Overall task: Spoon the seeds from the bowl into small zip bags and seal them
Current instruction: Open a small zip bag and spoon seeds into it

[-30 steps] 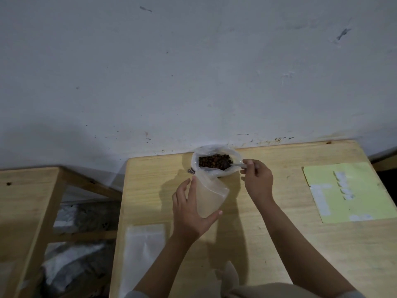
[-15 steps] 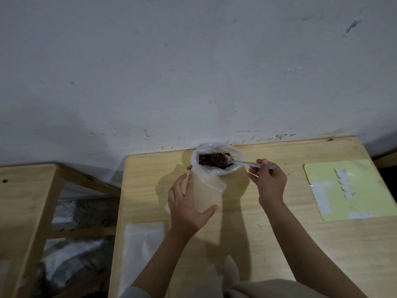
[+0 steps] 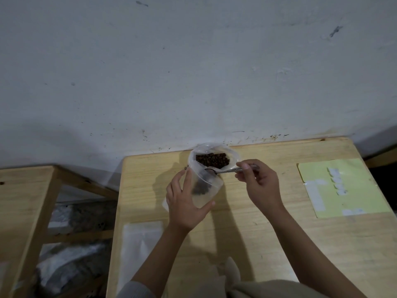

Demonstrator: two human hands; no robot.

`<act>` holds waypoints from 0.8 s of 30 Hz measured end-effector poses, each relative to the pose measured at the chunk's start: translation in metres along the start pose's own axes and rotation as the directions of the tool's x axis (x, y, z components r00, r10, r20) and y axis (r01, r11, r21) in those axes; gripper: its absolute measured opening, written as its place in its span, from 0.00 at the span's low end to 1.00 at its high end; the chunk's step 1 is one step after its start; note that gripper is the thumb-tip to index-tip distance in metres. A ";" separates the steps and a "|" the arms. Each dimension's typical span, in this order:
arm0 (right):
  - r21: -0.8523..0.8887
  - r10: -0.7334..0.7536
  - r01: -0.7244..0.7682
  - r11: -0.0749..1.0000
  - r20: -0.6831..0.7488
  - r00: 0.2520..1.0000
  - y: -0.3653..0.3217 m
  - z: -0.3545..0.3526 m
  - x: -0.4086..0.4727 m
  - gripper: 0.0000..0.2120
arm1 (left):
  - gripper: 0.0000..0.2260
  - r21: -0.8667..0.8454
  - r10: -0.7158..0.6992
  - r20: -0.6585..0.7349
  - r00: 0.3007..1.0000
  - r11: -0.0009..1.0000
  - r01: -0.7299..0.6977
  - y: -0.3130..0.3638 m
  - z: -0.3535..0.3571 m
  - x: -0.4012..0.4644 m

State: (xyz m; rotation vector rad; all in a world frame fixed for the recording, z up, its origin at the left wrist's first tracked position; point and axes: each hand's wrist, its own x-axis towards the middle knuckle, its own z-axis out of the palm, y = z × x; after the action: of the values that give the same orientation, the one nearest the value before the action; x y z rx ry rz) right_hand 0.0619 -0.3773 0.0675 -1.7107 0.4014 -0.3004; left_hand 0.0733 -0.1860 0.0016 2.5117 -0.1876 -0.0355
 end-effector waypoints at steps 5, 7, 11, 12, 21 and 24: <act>0.032 -0.053 0.057 0.998 -0.129 0.990 -0.005 -0.003 0.006 0.08 | 0.49 -0.017 -0.026 0.023 0.999 1.000 0.027 -0.002 0.001 -0.002; 0.032 -0.038 0.046 0.998 -0.196 0.980 -0.001 -0.003 0.011 0.07 | 0.49 -0.011 -0.042 0.038 0.998 0.999 0.042 -0.003 0.001 -0.002; -0.060 -0.026 0.012 0.998 -0.244 0.969 0.017 0.005 0.023 0.06 | 0.49 -0.013 -0.047 0.047 0.998 0.999 0.048 -0.004 0.001 0.000; -0.092 -0.024 0.002 0.996 -0.238 0.971 0.022 0.008 0.025 0.07 | 0.49 -0.013 -0.045 0.052 0.998 0.999 0.046 -0.004 0.001 0.000; 0.049 0.386 -0.391 0.919 -0.320 0.865 0.058 0.042 0.036 0.10 | 0.49 -0.003 -0.004 0.085 0.996 1.000 0.004 -0.007 0.007 0.007; 0.235 0.508 -0.452 0.860 -0.323 0.799 0.055 0.043 0.036 0.11 | 0.49 0.002 0.003 0.083 0.997 1.000 -0.003 -0.008 0.008 0.007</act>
State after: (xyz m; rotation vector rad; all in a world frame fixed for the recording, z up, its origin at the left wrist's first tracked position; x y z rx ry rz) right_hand 0.1071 -0.3630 0.0046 -1.3415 1.0571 -0.2712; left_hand 0.0809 -0.1853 -0.0097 2.5135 -0.2260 -0.1387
